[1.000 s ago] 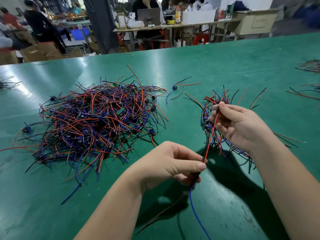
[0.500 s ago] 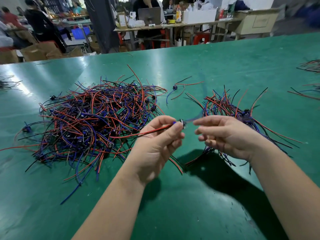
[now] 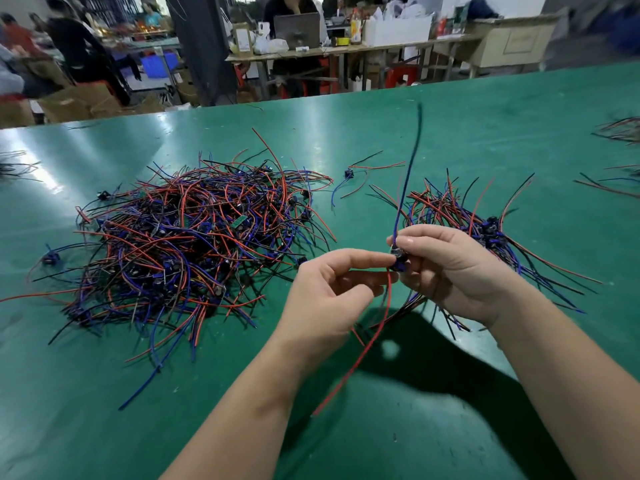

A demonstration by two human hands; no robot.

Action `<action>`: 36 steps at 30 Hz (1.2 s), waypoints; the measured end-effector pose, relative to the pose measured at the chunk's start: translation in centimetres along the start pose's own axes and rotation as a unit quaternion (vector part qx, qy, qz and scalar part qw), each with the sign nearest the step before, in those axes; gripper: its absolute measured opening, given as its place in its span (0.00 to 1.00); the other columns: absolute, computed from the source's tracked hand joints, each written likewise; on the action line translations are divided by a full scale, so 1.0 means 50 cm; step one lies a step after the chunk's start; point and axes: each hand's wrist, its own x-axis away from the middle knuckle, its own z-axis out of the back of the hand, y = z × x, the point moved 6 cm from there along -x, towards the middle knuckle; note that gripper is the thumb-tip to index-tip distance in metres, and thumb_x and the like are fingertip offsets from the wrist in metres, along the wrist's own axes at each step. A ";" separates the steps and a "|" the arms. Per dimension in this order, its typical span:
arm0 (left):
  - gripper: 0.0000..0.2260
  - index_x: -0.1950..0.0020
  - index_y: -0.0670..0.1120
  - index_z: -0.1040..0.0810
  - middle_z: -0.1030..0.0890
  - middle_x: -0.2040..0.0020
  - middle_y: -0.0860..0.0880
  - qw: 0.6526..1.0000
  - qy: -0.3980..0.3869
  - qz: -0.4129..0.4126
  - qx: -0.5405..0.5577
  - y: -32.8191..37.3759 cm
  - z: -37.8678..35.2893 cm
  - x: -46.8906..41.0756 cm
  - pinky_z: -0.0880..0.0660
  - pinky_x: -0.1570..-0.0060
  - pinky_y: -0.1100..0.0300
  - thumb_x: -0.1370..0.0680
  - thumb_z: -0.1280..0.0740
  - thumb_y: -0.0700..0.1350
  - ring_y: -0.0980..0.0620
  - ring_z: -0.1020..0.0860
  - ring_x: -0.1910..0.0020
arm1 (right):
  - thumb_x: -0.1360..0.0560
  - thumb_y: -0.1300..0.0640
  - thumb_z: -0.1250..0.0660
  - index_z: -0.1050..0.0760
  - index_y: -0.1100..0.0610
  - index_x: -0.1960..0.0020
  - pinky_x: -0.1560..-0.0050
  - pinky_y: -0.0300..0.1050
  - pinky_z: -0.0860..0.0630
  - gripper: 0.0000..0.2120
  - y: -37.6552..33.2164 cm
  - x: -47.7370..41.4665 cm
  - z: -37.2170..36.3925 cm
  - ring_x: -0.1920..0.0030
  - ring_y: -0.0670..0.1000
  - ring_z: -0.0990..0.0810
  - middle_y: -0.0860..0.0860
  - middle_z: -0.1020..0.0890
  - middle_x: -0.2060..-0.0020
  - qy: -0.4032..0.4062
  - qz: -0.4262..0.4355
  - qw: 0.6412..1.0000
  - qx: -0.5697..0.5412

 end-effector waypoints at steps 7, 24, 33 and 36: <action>0.14 0.61 0.44 0.26 0.17 0.65 0.45 0.994 0.057 0.081 0.050 -0.026 0.005 0.006 0.20 0.64 0.59 0.39 0.23 0.43 0.48 0.17 0.65 | 0.38 0.62 0.29 0.20 0.56 0.69 0.72 0.33 0.24 0.03 0.017 0.001 -0.005 0.76 0.44 0.25 0.51 0.22 0.73 -0.027 -0.029 0.998 0.053; 0.08 0.48 0.44 0.21 0.19 0.69 0.53 0.943 -0.212 0.256 -0.016 -0.055 -0.058 0.052 0.25 0.69 0.67 0.25 0.30 0.35 0.54 0.17 0.66 | 0.32 0.61 0.29 0.23 0.60 0.60 0.80 0.31 0.32 0.04 -0.063 0.010 0.072 0.78 0.43 0.26 0.51 0.20 0.74 0.148 0.054 0.982 0.102; 0.09 0.50 0.53 0.20 0.20 0.65 0.56 0.937 -0.251 0.241 -0.029 -0.050 -0.058 0.057 0.25 0.61 0.62 0.24 0.31 0.40 0.51 0.17 0.61 | 0.24 0.57 0.35 0.25 0.56 0.62 0.84 0.29 0.37 0.08 -0.044 0.009 0.090 0.81 0.41 0.29 0.50 0.25 0.76 0.196 -0.028 0.980 -0.022; 0.08 0.51 0.50 0.20 0.18 0.64 0.53 0.951 -0.209 0.229 -0.002 -0.043 -0.046 0.043 0.23 0.64 0.64 0.24 0.31 0.37 0.51 0.16 0.62 | 0.22 0.58 0.40 0.30 0.58 0.59 0.77 0.30 0.29 0.08 -0.049 0.008 0.097 0.74 0.44 0.22 0.56 0.21 0.63 0.197 0.003 0.965 -0.174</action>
